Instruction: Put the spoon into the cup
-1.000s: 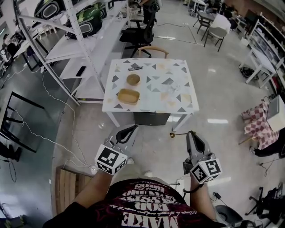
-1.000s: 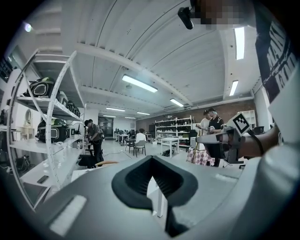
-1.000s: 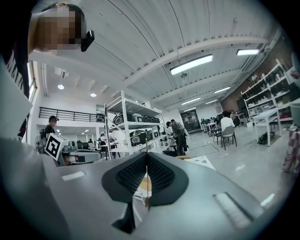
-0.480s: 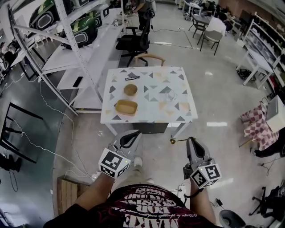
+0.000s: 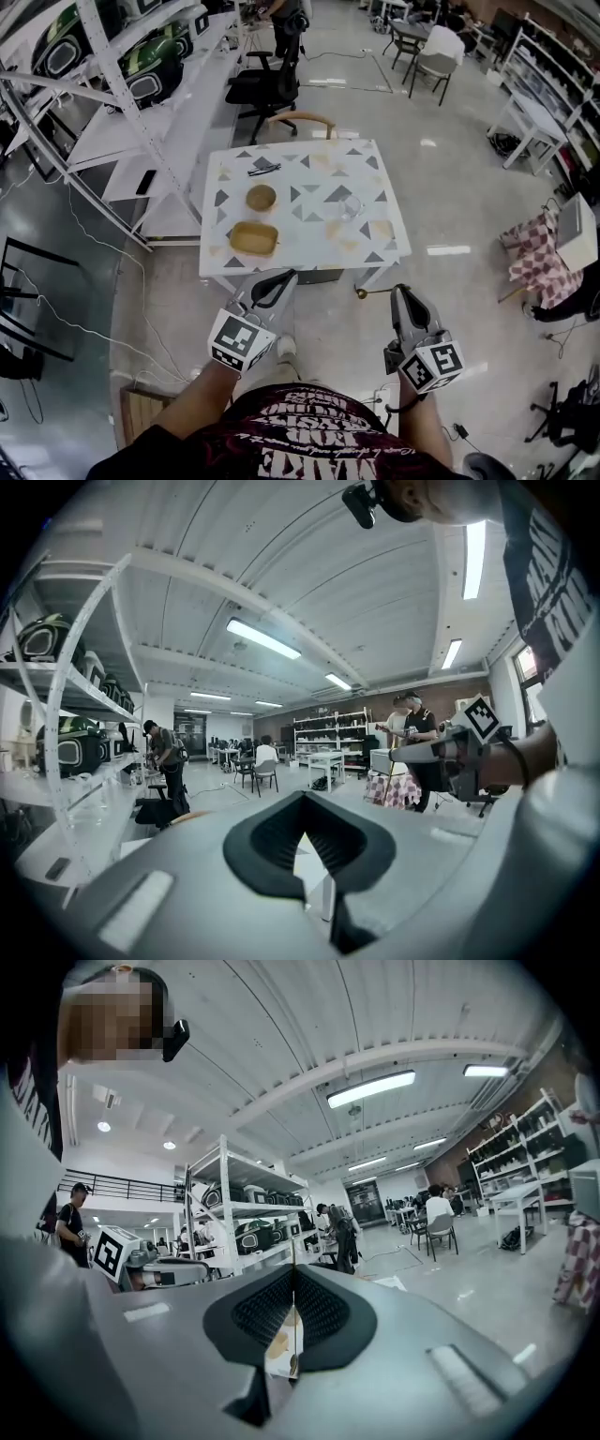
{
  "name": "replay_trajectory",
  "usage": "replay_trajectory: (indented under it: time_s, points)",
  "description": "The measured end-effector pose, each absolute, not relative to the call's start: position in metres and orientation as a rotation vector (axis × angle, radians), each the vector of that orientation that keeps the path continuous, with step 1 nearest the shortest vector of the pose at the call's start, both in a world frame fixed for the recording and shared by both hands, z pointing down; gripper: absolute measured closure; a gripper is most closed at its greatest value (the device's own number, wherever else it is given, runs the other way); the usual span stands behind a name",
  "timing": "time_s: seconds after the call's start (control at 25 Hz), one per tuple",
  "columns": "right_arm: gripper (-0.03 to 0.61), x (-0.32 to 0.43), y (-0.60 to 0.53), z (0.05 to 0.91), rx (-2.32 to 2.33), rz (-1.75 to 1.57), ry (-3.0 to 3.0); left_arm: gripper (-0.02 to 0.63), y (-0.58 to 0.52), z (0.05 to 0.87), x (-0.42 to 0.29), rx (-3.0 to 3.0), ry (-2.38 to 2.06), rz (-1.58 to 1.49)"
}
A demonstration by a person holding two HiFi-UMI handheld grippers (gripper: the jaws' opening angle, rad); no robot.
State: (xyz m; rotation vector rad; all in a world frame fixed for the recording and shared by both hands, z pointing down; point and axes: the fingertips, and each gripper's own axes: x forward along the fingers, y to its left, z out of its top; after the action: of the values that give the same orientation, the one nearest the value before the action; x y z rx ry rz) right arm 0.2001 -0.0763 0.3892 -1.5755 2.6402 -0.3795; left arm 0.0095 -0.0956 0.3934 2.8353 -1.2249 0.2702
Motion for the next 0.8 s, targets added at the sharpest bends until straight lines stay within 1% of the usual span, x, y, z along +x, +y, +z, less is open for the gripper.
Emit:
replay_trajectory:
  time_s: [0.4, 0.8]
  points:
    - [0.545, 0.197, -0.135, 0.383, -1.643, -0.355, 2.602, 0.614, -0.168, 0.386, 0.009, 2.904, -1.199, 0.264]
    - [0.543, 0.177, -0.176, 0.367, -1.725, -0.297, 2.558, 0.614, -0.226, 0.375, -0.012, 2.943, -1.144, 0.211]
